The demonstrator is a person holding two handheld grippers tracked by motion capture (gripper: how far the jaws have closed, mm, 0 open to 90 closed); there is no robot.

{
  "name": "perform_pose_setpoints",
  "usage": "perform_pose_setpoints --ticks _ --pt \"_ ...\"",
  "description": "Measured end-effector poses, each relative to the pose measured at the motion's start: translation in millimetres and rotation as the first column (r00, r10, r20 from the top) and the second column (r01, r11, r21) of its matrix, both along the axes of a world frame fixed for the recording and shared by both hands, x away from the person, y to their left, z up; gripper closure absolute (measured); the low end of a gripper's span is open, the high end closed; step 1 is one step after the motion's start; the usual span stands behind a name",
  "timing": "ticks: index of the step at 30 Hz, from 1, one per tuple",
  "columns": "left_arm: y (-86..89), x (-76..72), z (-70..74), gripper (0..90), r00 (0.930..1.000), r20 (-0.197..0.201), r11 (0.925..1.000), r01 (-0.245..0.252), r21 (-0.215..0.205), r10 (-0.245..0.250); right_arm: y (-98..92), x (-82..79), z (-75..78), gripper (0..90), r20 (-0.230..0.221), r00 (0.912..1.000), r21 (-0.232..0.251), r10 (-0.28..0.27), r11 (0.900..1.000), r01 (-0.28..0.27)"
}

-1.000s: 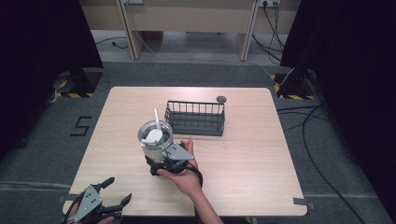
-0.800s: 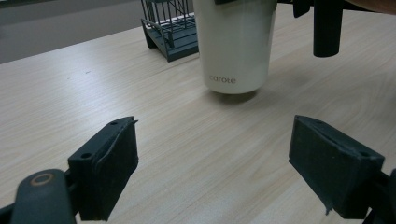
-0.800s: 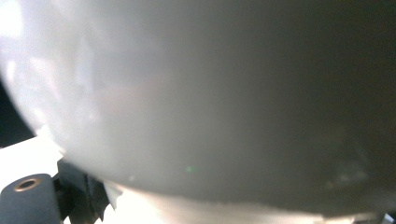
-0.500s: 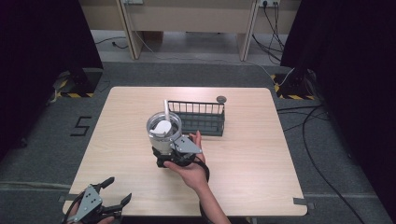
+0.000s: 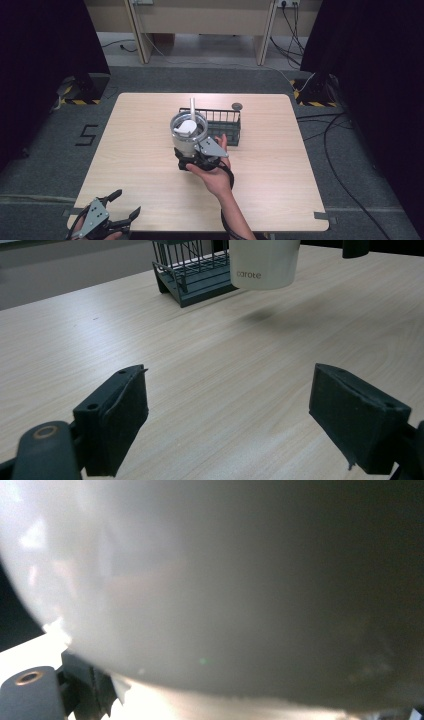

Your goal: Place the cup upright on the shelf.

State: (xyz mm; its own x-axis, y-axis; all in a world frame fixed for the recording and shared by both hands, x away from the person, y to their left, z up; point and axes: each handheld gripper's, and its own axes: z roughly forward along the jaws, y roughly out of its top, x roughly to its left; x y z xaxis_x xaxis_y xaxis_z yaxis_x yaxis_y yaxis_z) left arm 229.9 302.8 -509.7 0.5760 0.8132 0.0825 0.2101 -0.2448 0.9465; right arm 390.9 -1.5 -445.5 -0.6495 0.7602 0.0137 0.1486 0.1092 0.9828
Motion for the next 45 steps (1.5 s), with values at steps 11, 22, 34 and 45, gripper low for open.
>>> perform_pose_setpoints --ticks 11,22,34,45 --pt "1.1 -1.4 0.5 15.0 0.9999 0.006 0.9999 -0.011 -0.001 0.011 -18.3 14.3 17.9 10.7 0.01 0.9984 0.008 -0.055 0.998 0.055" --pt "3.9 -5.1 0.6 15.1 0.9997 0.008 0.9997 -0.024 -0.004 0.024 -35.9 31.8 34.5 10.7 0.023 0.9932 0.009 -0.114 0.993 0.113" --pt "5.5 -7.0 0.6 15.2 0.9995 0.004 0.9995 -0.03 -0.006 0.03 -49.9 53.0 46.2 10.7 0.026 0.9847 0.012 -0.172 0.985 0.172" --pt "4.9 -6.8 0.3 15.5 0.9994 0.008 0.9994 -0.034 -0.007 0.034 -51.6 68.1 57.0 10.7 0.032 0.9794 0.025 -0.2 0.98 0.199"
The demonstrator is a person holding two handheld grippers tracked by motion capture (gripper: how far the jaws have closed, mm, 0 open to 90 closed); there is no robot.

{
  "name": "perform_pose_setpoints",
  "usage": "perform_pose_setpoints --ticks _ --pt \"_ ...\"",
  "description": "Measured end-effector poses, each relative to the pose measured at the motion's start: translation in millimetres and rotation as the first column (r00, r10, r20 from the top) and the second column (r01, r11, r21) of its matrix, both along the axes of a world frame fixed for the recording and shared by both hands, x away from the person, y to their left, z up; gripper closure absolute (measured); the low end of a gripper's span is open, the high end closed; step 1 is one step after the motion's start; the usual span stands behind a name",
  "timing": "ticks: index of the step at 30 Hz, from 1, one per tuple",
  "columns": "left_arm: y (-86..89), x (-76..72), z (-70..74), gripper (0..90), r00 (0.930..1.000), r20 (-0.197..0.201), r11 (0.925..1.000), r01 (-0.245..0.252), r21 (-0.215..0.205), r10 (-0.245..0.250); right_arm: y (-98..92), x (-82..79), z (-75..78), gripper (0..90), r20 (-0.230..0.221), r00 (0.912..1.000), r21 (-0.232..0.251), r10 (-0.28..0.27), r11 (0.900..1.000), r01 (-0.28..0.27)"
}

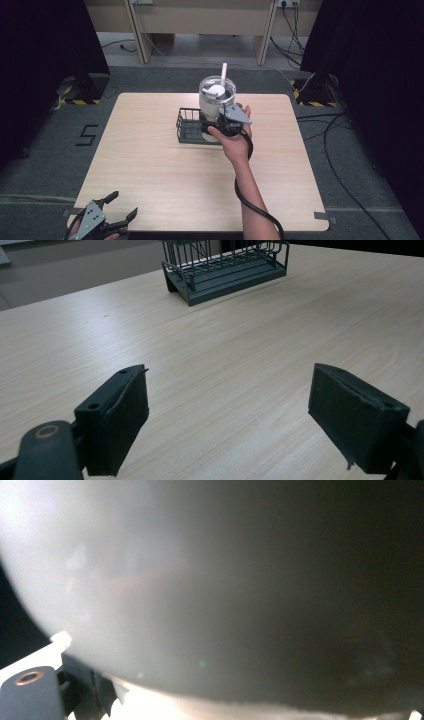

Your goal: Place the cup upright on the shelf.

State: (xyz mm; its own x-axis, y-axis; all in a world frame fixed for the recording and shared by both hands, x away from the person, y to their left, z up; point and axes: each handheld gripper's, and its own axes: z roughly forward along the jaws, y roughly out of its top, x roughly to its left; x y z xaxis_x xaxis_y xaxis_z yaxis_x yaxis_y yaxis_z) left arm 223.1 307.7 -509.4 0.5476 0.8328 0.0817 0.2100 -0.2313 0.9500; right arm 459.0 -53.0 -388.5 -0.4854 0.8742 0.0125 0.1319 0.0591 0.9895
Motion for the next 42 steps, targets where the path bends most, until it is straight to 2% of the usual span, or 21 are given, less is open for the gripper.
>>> perform_pose_setpoints --ticks 23,35,37,38,39,42 --pt "1.8 -0.4 0.1 15.5 0.9999 -0.001 0.9999 -0.011 -0.006 0.011 3.0 30.0 8.2 10.7 0.0 0.9992 -0.001 -0.041 0.999 0.041" --pt "3.6 -1.6 0.3 15.5 0.9998 -0.003 0.9998 -0.018 -0.006 0.018 12.8 49.7 11.6 10.7 -0.007 0.999 0.002 -0.044 0.999 0.044" --pt "3.7 -1.6 0.2 15.5 0.9998 -0.003 0.9998 -0.019 -0.007 0.019 13.2 51.3 11.8 10.7 -0.007 0.9988 0.0 -0.048 0.999 0.048" --pt "3.8 -1.6 -0.1 15.5 0.9998 -0.001 0.9997 -0.022 -0.011 0.022 14.1 53.7 12.0 10.7 0.003 0.9984 -0.023 -0.056 0.998 0.056" --pt "3.8 -1.6 -0.1 15.5 0.9998 -0.001 0.9997 -0.022 -0.011 0.022 14.1 53.7 12.0 10.7 0.003 0.9984 -0.023 -0.056 0.998 0.056" --pt "3.7 -1.3 -0.5 15.5 0.9996 -0.001 0.9995 -0.027 -0.014 0.027 14.8 59.4 9.8 10.7 -0.019 0.9987 0.003 -0.048 0.999 0.048"
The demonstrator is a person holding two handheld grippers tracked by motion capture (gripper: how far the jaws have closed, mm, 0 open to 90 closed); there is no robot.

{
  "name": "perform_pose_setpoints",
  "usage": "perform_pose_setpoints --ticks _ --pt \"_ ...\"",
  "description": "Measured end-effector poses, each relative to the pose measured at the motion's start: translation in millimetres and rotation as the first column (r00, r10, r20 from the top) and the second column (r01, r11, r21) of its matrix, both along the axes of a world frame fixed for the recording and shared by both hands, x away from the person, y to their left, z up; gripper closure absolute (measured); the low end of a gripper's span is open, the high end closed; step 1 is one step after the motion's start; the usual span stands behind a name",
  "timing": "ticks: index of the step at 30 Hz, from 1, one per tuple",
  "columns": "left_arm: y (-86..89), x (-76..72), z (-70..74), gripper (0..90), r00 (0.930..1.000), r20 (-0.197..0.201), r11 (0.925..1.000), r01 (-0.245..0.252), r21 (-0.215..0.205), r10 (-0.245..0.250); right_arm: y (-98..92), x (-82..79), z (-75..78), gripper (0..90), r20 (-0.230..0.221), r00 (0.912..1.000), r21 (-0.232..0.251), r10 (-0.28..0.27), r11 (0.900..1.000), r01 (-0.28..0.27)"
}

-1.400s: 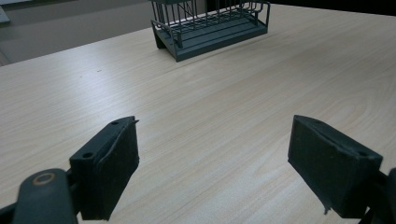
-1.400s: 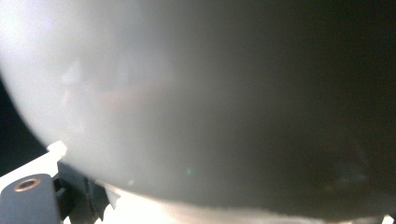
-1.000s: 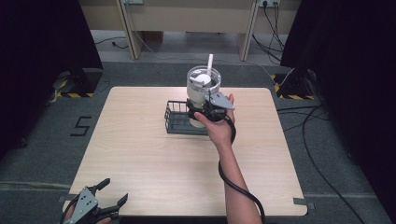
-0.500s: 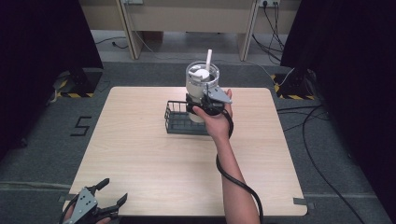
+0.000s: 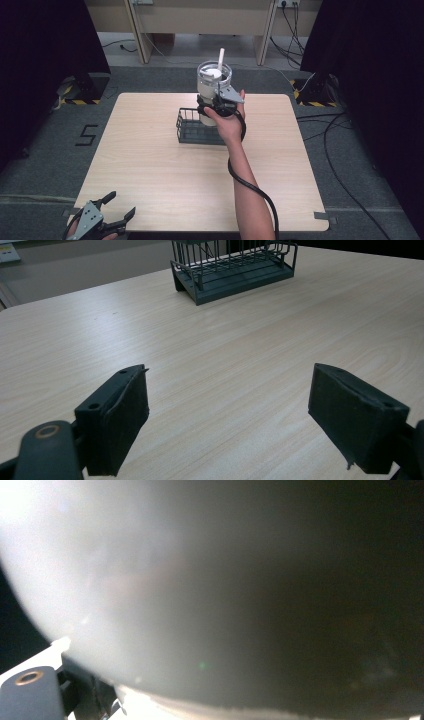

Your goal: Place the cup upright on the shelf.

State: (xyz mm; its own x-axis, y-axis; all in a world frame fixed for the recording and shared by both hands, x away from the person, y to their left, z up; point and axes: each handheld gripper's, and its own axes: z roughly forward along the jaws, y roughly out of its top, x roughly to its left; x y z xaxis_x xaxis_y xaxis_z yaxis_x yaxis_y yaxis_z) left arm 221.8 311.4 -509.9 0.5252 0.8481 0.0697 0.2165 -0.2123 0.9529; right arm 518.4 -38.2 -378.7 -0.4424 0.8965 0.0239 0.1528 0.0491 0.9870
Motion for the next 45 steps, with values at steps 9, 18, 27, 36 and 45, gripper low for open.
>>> perform_pose_setpoints --ticks 9,18,27,36,45 --pt "0.5 0.4 -0.3 15.5 1.0 -0.006 1.0 -0.003 0.0 0.003 3.0 7.8 -5.7 10.6 -0.01 0.9999 0.004 -0.005 1.0 0.005" --pt "0.3 0.1 -0.2 15.5 1.0 -0.005 1.0 -0.001 0.0 0.001 3.9 12.3 -9.9 10.6 -0.017 0.9998 -0.005 -0.014 1.0 0.014" --pt "0.2 0.1 -0.2 15.5 1.0 -0.006 1.0 0.001 0.0 -0.001 6.4 14.7 -13.5 10.6 -0.021 0.9996 -0.019 -0.02 1.0 0.019" --pt "-0.1 -0.1 -0.1 15.5 1.0 -0.004 1.0 0.004 -0.001 -0.004 10.9 15.6 -21.2 10.6 -0.033 0.9993 -0.027 -0.018 0.999 0.017" --pt "-0.1 0.0 -0.2 15.5 1.0 -0.005 1.0 0.004 -0.003 -0.004 10.9 18.2 -37.5 10.6 -0.066 0.9974 -0.028 -0.028 0.999 0.026"
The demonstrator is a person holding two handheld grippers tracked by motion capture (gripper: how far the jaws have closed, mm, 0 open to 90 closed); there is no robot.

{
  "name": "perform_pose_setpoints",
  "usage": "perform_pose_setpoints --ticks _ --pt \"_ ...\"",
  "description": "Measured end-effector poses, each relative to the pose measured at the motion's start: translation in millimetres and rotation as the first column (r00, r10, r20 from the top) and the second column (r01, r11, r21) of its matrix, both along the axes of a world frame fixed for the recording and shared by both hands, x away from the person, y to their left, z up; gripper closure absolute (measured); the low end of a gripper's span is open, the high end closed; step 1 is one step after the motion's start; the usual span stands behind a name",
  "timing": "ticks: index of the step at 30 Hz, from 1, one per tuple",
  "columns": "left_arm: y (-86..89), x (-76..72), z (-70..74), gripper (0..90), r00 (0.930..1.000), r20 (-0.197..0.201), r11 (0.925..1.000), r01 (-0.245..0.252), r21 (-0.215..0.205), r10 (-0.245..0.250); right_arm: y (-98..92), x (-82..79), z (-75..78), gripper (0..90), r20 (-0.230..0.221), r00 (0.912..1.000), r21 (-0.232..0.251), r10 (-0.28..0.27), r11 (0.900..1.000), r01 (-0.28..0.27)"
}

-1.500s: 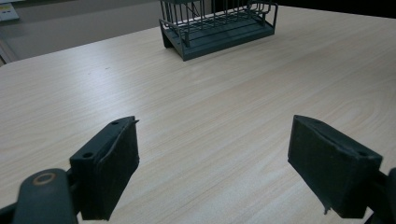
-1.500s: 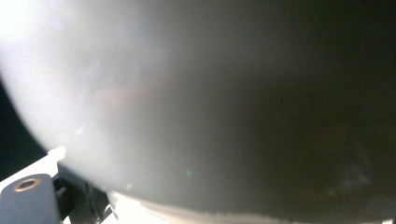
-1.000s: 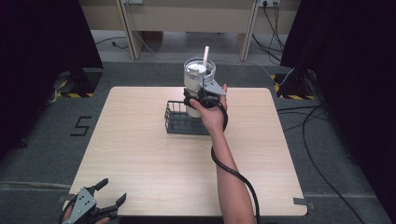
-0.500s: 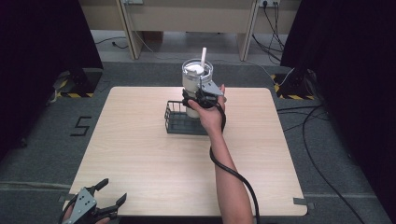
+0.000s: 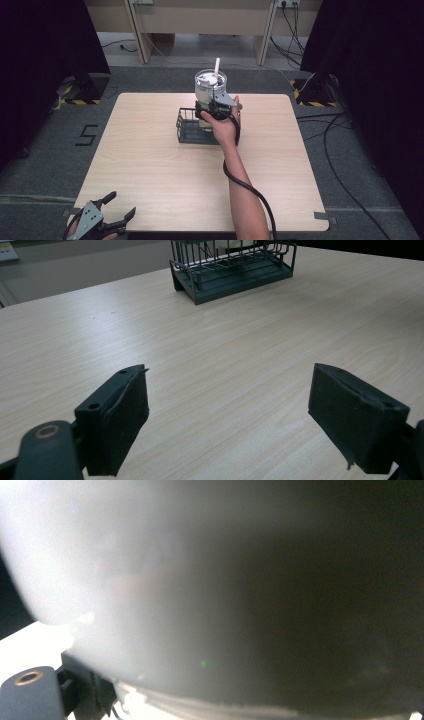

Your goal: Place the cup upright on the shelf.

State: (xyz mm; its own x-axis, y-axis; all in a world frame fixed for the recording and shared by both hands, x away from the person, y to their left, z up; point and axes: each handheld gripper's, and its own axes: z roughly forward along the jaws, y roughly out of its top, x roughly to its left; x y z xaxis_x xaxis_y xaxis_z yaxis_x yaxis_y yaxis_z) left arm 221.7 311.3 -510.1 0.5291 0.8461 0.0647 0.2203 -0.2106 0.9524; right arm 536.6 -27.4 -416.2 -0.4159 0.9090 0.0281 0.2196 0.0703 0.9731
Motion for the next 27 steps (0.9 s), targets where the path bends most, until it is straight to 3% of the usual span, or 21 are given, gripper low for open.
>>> perform_pose_setpoints --ticks 12,27 --pt "0.1 0.0 0.0 15.5 1.0 0.001 1.0 0.004 0.0 -0.004 3.1 1.9 -16.2 10.5 -0.025 0.9997 -0.019 -0.006 1.0 0.005" --pt "-0.4 -0.4 0.0 15.5 1.0 0.0 1.0 0.009 0.004 -0.009 2.8 -2.6 -24.0 10.0 0.019 0.9998 -0.018 -0.004 1.0 0.005"
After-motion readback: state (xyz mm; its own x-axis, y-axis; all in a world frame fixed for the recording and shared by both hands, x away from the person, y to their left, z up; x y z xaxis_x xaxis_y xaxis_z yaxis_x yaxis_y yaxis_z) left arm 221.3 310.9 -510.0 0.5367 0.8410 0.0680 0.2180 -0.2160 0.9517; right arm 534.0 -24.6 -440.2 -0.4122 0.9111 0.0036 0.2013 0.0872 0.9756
